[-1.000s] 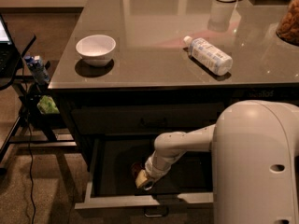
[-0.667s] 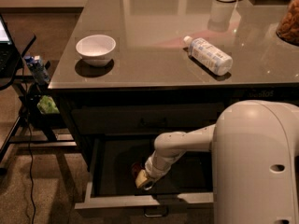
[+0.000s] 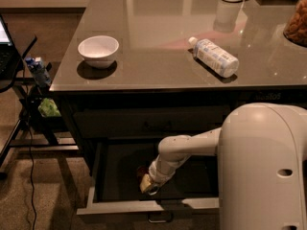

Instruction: Place coke can into middle drawer

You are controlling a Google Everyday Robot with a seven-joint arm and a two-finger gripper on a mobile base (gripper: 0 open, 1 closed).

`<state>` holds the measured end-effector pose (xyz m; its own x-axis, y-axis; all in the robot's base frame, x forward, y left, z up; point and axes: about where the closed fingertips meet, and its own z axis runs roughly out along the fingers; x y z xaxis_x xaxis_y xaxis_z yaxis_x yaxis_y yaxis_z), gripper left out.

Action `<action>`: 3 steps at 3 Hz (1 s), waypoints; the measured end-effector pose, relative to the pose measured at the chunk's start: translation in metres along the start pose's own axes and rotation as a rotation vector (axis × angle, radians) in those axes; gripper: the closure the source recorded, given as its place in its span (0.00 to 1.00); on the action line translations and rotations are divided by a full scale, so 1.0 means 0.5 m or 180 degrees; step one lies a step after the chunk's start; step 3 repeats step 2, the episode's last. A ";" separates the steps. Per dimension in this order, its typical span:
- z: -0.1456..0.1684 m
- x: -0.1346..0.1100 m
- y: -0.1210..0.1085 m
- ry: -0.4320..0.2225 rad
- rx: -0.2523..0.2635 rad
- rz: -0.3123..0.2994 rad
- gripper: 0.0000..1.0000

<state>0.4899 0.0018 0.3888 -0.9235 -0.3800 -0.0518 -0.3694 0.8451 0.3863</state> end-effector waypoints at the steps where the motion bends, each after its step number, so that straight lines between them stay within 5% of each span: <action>1: 0.000 0.000 0.000 0.0000 0.0000 0.0000 0.00; 3: 0.000 0.000 0.000 0.0000 0.0000 0.0000 0.00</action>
Offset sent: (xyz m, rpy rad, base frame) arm 0.0000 0.0000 0.0000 0.0000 0.0000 0.0000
